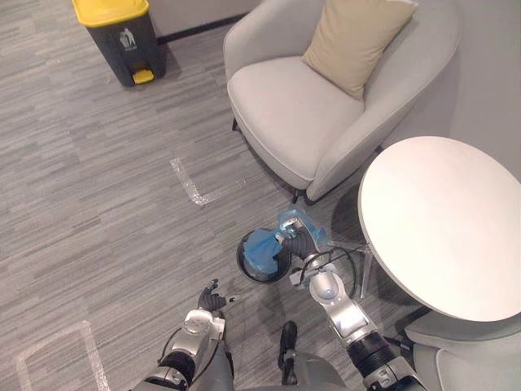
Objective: Gather rubbish on tea table into small bin, then transfer packed bag to large trash can.
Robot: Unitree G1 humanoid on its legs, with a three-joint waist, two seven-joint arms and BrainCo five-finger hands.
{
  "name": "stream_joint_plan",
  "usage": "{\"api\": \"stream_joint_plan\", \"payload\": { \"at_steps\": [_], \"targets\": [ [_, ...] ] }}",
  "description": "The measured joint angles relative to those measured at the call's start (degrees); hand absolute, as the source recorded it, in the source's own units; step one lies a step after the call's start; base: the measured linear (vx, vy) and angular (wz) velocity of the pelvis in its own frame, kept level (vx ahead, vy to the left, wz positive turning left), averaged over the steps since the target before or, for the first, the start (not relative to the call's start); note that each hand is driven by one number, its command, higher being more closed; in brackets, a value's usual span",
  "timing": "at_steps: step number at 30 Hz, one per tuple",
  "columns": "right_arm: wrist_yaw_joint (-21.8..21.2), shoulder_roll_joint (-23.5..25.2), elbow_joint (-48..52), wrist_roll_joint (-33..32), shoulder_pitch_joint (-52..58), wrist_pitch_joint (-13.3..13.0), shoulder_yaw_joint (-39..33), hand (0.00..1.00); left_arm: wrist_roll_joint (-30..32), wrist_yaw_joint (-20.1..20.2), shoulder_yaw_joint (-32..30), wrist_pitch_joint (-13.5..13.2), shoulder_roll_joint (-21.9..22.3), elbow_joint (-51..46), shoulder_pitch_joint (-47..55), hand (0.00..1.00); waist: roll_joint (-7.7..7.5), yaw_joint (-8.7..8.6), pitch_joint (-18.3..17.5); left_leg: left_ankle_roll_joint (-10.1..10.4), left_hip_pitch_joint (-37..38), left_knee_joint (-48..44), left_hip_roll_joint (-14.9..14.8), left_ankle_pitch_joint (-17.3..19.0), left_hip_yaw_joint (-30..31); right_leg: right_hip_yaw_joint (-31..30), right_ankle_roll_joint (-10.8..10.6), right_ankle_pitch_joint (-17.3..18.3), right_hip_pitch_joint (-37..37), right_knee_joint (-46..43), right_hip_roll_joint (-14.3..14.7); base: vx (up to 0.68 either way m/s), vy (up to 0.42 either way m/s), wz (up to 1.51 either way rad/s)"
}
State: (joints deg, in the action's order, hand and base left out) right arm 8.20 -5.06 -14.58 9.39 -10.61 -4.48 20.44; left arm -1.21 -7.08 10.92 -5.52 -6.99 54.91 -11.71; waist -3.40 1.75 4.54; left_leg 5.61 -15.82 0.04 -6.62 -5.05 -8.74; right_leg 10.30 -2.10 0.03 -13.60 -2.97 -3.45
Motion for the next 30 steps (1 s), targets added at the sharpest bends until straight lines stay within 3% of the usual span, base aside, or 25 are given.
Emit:
{"api": "stream_joint_plan", "payload": {
  "at_steps": [2,5,6,7,10,14,26,28,30],
  "targets": [
    [-1.2,-0.4,0.0,-1.8,0.0,-0.4,0.1,1.00,0.0,0.0,1.3,-0.1,-0.5,-3.5,-0.4,0.00,0.04,-0.26,-0.1,-0.1,1.4,1.2,0.2,-0.4,0.0,0.0,-0.2,-0.9,1.4,1.4,0.0,-0.02,0.010,-0.01],
    [-3.5,-3.4,1.8,-5.3,0.3,-0.8,0.8,1.00,0.1,0.7,4.7,-1.5,-4.7,-17.8,2.3,0.00,0.11,-0.25,-0.4,-0.1,4.0,3.3,0.3,-0.4,0.3,-0.4,-0.3,-1.1,3.4,2.4,-0.1,-0.06,0.040,-0.02],
    [-4.5,-5.1,3.9,-7.5,0.9,-1.5,0.8,1.00,0.1,2.2,5.0,-3.3,-6.9,-22.4,3.2,0.00,0.14,-0.26,-0.9,-0.2,4.3,3.7,0.4,-0.3,0.3,-0.7,-0.6,-0.9,3.4,2.5,-0.1,-0.05,0.035,-0.04],
    [-5.7,-6.7,5.9,-10.0,1.4,-2.3,0.7,1.00,-6.4,6.5,5.1,-2.6,-8.4,-26.1,4.2,0.00,0.26,-0.32,-1.5,-0.2,4.3,4.3,0.4,-0.2,0.3,-1.0,-1.1,-0.9,3.3,3.0,0.0,-0.03,0.028,-0.07],
    [-7.9,-9.6,10.3,-14.0,1.9,-2.8,1.4,1.00,-2.2,6.1,7.9,-3.1,-12.3,-33.4,5.3,0.00,1.10,-0.21,-2.7,-0.1,5.3,5.8,0.5,-0.4,0.3,-1.6,-1.2,-1.7,3.9,4.2,0.0,0.01,0.016,-0.08],
    [-10.8,-11.3,14.3,-17.0,1.9,-3.1,4.2,1.00,-2.4,5.0,9.9,-5.3,-13.1,-43.7,4.4,0.00,1.50,-0.37,-3.6,-0.5,6.1,5.8,0.9,-0.8,0.3,-1.9,-0.7,-2.6,5.1,5.3,0.1,0.06,0.013,-0.05],
    [-14.9,-15.6,23.6,-25.8,1.5,-3.9,8.2,1.00,-4.5,6.2,11.7,-6.5,-18.2,-49.1,1.4,0.00,1.37,-1.91,-5.5,-0.5,8.7,5.9,0.8,-0.8,0.0,-4.0,-0.3,-3.0,7.1,6.4,0.5,0.03,-0.003,-0.09],
    [-15.0,-15.4,24.0,-25.9,-0.5,-4.0,10.9,1.00,-3.2,5.9,13.7,-8.0,-18.0,-45.4,1.2,0.00,1.45,-1.96,-5.6,-0.2,8.7,5.9,0.6,-0.4,-0.1,-4.8,-0.3,-3.4,6.7,6.4,0.7,-0.06,0.006,-0.15],
    [-14.9,-15.0,24.0,-26.4,-2.3,-4.1,13.4,1.00,-0.8,6.2,16.5,-7.5,-16.4,-40.0,0.7,0.00,1.33,-2.33,-5.7,-0.2,8.7,5.9,0.5,-0.3,-0.1,-5.0,-0.3,-3.7,6.7,6.8,0.7,-0.06,0.009,-0.09]
  ]
}}
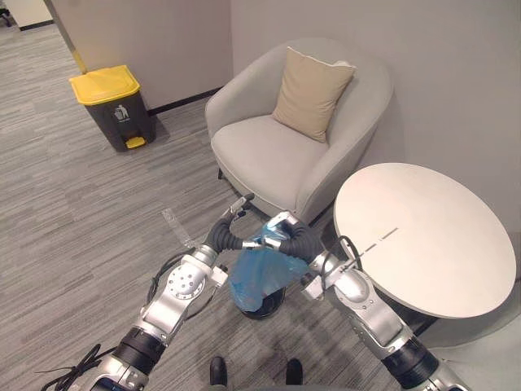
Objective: Gather rubbish on tea table into small bin, then transfer packed bag to large trash can.
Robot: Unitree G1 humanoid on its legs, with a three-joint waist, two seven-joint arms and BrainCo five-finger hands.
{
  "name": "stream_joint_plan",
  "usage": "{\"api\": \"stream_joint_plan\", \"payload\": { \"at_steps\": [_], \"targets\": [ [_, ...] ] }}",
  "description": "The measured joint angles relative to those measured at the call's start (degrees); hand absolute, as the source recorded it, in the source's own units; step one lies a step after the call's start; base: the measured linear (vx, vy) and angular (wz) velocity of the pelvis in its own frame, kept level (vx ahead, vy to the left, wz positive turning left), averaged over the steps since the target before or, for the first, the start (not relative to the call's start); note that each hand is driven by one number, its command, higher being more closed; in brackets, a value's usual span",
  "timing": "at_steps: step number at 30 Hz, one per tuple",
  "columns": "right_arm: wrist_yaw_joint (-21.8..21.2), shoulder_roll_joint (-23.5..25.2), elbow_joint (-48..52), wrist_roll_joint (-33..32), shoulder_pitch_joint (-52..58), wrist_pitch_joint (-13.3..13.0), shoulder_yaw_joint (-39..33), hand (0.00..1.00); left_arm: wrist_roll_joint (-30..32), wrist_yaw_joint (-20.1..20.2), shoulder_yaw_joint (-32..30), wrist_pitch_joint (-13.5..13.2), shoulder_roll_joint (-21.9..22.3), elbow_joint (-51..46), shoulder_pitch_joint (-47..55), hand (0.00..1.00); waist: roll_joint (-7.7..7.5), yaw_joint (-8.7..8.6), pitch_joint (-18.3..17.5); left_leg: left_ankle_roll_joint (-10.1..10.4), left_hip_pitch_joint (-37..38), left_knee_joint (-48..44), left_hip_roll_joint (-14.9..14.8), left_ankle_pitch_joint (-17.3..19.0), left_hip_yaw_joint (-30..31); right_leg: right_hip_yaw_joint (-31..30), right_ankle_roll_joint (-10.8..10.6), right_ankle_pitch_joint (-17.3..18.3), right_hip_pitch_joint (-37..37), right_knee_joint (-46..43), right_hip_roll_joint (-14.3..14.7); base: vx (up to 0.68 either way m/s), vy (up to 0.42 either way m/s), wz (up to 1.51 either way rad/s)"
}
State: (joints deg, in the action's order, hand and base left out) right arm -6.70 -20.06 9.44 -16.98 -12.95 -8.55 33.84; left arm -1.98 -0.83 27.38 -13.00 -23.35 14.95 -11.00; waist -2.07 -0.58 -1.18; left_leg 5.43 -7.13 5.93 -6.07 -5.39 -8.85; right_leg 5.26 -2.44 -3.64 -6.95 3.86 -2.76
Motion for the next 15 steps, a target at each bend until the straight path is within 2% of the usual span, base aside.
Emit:
{"api": "stream_joint_plan", "payload": {
  "at_steps": [3,5,8,15],
  "targets": [
    [0.1,1.6,0.0,-0.7,-0.8,0.1,0.8,1.00,2.5,0.0,4.0,1.5,3.2,4.9,-2.8,0.00,-0.16,-0.05,-0.1,0.0,-0.4,0.0,-0.2,0.0,0.0,-0.1,0.0,-0.7,-0.3,0.5,0.0,-0.05,0.005,-0.04],
    [0.5,2.4,0.0,-1.3,-1.3,0.0,0.8,1.00,3.1,-0.1,4.1,1.8,4.7,5.4,-4.5,0.00,-0.22,-0.19,-0.3,0.1,-0.8,0.0,-0.2,-0.1,-0.2,-0.7,0.1,-1.1,-1.0,0.5,0.1,-0.03,0.001,-0.12],
    [1.4,2.5,0.0,-1.6,-2.6,0.1,0.7,1.00,3.6,-0.1,4.5,2.0,5.1,6.3,-6.0,0.00,-0.26,-0.89,-0.4,0.1,-0.8,0.0,-0.2,-0.2,-0.2,-1.0,0.1,-1.5,-1.0,0.7,0.2,0.00,0.002,-0.07],
    [3.0,2.8,0.0,-1.6,-6.7,0.4,0.8,1.00,4.7,0.0,5.6,1.9,5.1,8.3,-5.5,0.00,-0.37,-0.66,-0.5,0.3,-0.9,0.0,-0.5,-0.3,-0.2,-1.1,0.3,-1.8,-1.0,1.2,0.9,0.00,0.000,0.00]
  ]
}}
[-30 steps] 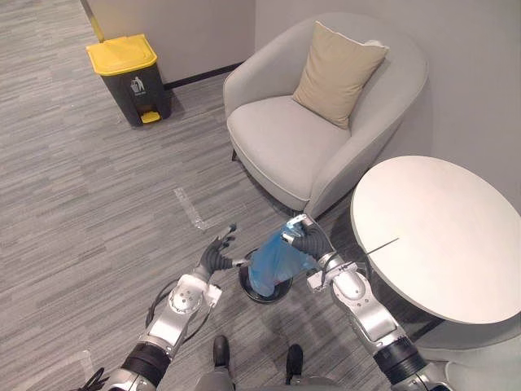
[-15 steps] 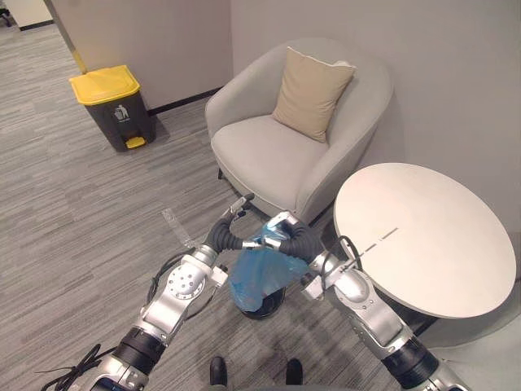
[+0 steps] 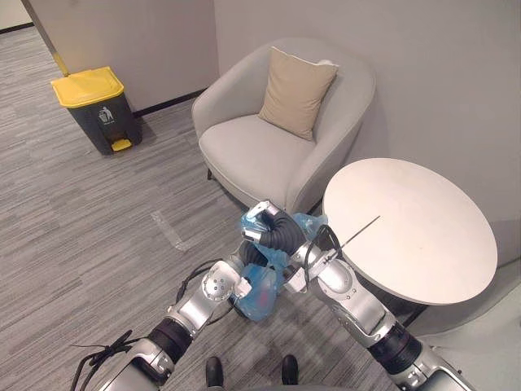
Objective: Gather rubbish on tea table into small bin, then transfer packed bag to large trash can.
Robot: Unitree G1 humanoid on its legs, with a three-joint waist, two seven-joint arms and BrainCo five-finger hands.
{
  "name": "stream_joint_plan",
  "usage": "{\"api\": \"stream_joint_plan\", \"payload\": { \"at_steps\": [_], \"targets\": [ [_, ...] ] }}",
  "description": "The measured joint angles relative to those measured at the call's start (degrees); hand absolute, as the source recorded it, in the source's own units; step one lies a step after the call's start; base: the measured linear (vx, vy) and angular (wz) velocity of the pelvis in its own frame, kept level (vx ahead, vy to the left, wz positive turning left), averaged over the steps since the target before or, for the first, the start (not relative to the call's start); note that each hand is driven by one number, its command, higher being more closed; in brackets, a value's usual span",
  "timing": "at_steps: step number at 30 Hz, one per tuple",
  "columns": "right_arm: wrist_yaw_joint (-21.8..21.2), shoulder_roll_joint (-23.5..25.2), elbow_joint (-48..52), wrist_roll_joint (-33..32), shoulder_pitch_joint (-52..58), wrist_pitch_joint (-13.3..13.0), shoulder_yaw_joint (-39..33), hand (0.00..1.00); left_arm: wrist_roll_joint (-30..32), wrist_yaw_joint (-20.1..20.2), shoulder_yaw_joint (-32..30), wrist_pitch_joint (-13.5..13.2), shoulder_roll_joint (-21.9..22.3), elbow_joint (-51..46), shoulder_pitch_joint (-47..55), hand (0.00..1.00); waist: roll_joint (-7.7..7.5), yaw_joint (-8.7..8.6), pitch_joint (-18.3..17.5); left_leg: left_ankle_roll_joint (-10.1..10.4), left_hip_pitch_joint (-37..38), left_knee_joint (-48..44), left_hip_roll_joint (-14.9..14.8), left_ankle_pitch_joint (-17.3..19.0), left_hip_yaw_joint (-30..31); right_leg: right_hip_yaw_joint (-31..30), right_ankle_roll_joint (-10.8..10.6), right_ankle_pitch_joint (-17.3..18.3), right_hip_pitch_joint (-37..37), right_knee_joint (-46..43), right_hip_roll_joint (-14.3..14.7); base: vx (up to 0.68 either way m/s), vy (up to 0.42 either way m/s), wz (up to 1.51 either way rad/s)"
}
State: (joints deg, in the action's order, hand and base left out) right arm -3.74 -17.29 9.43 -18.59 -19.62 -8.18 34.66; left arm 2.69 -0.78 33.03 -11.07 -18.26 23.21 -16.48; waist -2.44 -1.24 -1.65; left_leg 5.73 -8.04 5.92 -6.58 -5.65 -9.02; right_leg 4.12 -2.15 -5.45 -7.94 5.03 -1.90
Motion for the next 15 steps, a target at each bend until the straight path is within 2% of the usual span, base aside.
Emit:
{"api": "stream_joint_plan", "payload": {
  "at_steps": [1,2,15],
  "targets": [
    [0.1,0.4,0.0,0.0,-0.8,0.0,0.0,1.00,0.1,0.0,0.0,0.0,0.0,0.1,0.4,0.00,0.00,0.00,0.0,0.0,0.0,0.0,0.0,0.0,0.0,0.0,0.0,0.0,0.0,0.0,0.0,0.00,0.000,0.00],
    [0.3,1.0,0.0,0.0,-1.4,0.0,0.0,1.00,0.3,0.0,0.0,0.0,0.0,0.1,0.8,1.00,-0.01,-0.01,0.0,0.0,0.0,0.0,0.0,0.0,0.0,0.0,0.0,0.0,0.0,0.0,0.0,0.00,0.000,0.00],
    [1.0,3.8,0.0,-0.6,-4.8,0.0,0.5,1.00,0.5,0.1,-0.7,0.2,-0.1,2.2,5.2,1.00,-0.42,0.23,-0.3,0.0,0.1,0.0,0.0,0.0,0.1,-0.1,0.0,0.0,0.0,0.0,0.0,0.00,0.000,0.00]
  ]
}}
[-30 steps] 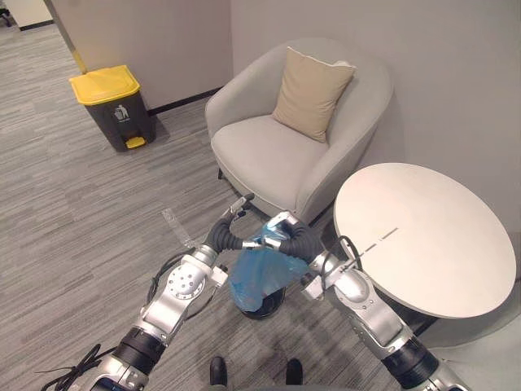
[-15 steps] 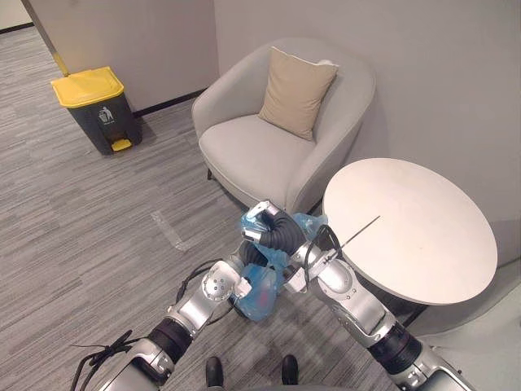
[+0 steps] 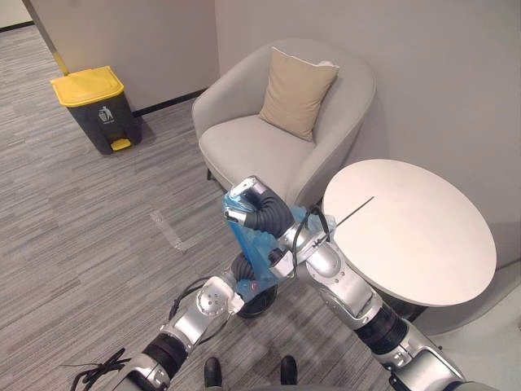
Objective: Gather rubbish on tea table into small bin, then transfer packed bag to large trash can.
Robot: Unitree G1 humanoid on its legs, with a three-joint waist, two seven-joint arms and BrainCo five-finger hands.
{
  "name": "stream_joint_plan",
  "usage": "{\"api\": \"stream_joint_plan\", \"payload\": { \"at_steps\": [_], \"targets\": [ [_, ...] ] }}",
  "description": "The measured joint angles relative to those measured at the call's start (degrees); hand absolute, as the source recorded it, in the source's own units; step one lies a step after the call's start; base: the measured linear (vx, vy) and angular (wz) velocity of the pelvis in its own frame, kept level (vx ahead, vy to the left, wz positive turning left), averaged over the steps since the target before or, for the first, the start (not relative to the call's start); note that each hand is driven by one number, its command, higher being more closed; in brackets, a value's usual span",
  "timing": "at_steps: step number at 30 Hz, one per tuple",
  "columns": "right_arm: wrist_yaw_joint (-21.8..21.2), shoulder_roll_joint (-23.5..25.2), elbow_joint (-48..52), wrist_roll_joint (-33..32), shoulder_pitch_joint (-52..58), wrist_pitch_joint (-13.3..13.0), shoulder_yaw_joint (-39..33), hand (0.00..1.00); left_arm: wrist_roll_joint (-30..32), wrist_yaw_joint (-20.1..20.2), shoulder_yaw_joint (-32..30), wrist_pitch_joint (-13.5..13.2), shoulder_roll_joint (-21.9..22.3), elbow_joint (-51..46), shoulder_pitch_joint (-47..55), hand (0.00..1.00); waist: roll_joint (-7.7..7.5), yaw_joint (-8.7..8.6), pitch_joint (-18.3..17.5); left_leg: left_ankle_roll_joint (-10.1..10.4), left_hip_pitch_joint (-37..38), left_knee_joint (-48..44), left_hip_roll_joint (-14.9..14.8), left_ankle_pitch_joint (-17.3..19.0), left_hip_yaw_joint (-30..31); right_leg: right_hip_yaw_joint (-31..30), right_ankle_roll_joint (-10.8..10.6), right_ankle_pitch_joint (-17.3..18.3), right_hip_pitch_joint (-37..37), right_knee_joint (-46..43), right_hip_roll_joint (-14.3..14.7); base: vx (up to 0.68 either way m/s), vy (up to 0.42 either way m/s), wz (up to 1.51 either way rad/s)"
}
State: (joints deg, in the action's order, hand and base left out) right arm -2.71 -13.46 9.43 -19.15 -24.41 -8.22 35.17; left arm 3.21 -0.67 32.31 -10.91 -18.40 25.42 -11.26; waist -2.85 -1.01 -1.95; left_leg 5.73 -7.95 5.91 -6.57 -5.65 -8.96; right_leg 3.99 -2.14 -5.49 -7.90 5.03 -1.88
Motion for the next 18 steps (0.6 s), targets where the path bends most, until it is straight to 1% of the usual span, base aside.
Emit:
{"api": "stream_joint_plan", "payload": {
  "at_steps": [7,8,10,12,15,18],
  "targets": [
    [-0.7,0.6,0.0,0.2,2.1,-0.4,-0.3,1.00,-1.2,0.9,-2.3,0.5,0.0,-1.5,3.1,1.00,-0.01,-0.06,0.0,0.0,0.0,0.0,0.0,0.0,0.0,0.0,0.0,0.0,0.0,0.0,0.0,0.00,0.000,0.00],
    [-0.9,1.1,0.0,0.5,3.1,-0.5,-0.6,0.00,-1.3,0.9,-2.4,0.5,0.0,-1.7,3.5,1.00,-0.02,-0.05,0.0,0.0,0.0,0.0,0.0,0.0,0.0,0.0,0.0,0.0,0.0,0.0,0.0,0.00,0.000,0.00],
    [-1.2,2.1,-0.3,1.1,5.3,-0.7,-1.1,0.00,-1.3,0.9,-3.6,0.7,0.4,-2.1,4.5,1.00,-0.04,-0.06,0.0,0.0,0.0,0.0,0.0,0.0,0.0,0.0,0.0,0.0,0.0,0.0,-0.1,0.00,0.000,0.00],
    [-1.5,2.3,-0.8,1.8,8.6,-0.8,-1.3,0.00,-2.4,0.7,-6.2,1.2,1.0,-3.7,6.1,1.00,-0.08,-0.05,-0.1,0.0,0.1,0.0,0.0,0.0,0.2,0.1,0.0,0.0,0.1,0.0,-0.1,0.00,0.000,0.00],
    [-1.7,2.2,-2.0,5.2,12.0,-0.8,-1.9,0.00,-3.4,0.5,-8.8,1.4,1.4,-4.9,7.1,1.00,-0.27,-0.05,-0.2,0.0,0.1,0.0,0.0,0.0,0.3,0.3,0.0,0.0,0.2,0.0,-0.1,0.00,0.000,0.01],
    [-1.6,2.1,-1.9,10.8,15.4,-0.8,-4.8,0.00,-4.7,-0.6,-11.7,1.6,2.0,-6.9,8.6,1.00,-0.46,-0.04,-0.4,0.0,0.1,0.0,0.0,0.0,0.5,0.5,0.0,0.0,0.4,0.0,-0.2,0.00,0.000,0.03]
  ]
}}
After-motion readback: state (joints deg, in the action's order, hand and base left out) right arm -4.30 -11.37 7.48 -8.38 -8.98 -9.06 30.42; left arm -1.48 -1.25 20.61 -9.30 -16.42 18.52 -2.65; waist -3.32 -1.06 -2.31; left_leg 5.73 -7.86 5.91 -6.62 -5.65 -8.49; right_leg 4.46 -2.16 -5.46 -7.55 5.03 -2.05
